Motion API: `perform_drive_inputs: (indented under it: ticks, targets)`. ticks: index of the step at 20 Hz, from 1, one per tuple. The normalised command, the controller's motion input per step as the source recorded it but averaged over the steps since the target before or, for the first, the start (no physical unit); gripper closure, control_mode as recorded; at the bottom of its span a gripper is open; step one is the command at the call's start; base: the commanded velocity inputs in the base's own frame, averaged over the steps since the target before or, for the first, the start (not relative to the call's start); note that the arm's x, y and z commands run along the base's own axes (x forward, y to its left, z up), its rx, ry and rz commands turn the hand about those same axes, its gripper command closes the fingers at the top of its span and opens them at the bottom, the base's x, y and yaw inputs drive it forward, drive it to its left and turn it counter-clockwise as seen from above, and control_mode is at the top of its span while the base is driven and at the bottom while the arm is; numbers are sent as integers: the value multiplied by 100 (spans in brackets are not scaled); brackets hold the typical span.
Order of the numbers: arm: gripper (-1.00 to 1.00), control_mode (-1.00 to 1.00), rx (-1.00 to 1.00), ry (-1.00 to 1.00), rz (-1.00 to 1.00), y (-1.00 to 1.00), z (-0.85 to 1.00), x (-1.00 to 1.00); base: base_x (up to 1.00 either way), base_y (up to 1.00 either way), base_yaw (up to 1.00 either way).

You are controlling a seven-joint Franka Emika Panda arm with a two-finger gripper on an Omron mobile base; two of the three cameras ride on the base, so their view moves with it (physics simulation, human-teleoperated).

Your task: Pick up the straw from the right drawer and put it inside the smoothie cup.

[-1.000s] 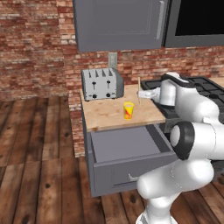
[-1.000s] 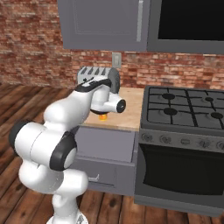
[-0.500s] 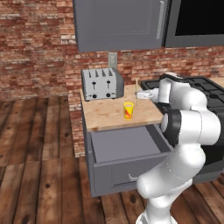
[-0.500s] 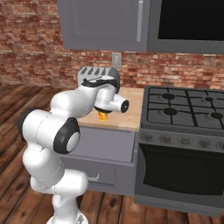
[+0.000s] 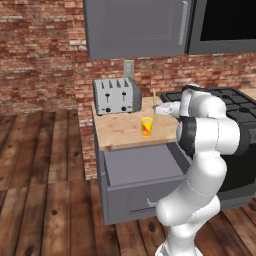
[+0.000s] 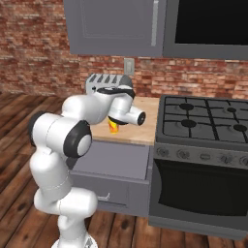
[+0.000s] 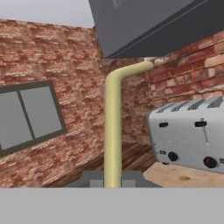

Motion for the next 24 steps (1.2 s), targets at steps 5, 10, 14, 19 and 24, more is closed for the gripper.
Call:
perform_drive_inputs:
  ticks: [5,10,14,19,24]
  targets:
    - [100,-100,0,0,2,0,-14,19,0,0,0]
    - [100,-100,0,0,2,0,-17,19,0,0,0]
    - [100,-100,0,0,1,1,-14,26,0,0,0]
    - [100,-100,0,0,1,6,-15,23,0,0,0]
    - [100,-100,0,0,0,12,-14,26,0,0,0]
